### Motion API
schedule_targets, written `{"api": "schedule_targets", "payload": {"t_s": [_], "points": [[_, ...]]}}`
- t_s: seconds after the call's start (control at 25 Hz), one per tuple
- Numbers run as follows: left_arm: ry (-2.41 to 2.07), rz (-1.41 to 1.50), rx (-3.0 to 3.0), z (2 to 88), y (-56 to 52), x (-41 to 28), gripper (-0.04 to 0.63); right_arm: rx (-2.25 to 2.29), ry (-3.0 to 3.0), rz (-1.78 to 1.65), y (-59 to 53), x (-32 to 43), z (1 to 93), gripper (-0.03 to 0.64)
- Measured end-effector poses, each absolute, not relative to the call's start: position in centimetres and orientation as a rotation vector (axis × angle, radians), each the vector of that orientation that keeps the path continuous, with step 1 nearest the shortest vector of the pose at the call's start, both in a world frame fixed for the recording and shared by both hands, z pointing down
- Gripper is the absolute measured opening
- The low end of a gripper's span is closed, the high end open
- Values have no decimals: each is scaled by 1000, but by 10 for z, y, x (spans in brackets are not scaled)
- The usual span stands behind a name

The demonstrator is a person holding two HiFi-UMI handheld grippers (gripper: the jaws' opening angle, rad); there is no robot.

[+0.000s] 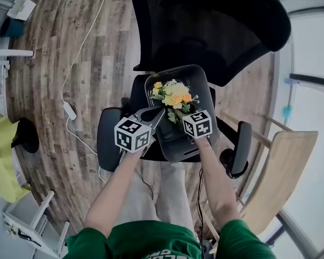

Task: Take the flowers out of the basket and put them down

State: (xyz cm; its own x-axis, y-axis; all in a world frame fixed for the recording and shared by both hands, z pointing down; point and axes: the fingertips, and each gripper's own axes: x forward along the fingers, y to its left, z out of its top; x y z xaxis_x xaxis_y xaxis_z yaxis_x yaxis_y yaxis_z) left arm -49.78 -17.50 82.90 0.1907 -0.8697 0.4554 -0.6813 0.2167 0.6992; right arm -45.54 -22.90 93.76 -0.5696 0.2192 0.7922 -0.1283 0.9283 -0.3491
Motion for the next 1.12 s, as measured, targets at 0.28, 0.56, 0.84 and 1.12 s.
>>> {"api": "schedule_targets", "payload": {"t_s": [0.28, 0.56, 0.84, 1.12], "points": [[-1563, -279, 1535, 787, -179, -504, 12, -29, -2210, 436, -241, -461, 849, 146], [-1600, -305, 1581, 721, -179, -513, 12, 70, -2325, 453, -249, -460, 743, 144], [-1621, -262, 1622, 670, -175, -526, 12, 175, -2424, 487, -261, -452, 655, 143], [-1664, -284, 1676, 609, -161, -538, 12, 247, -2511, 458, -263, -447, 579, 141]]}}
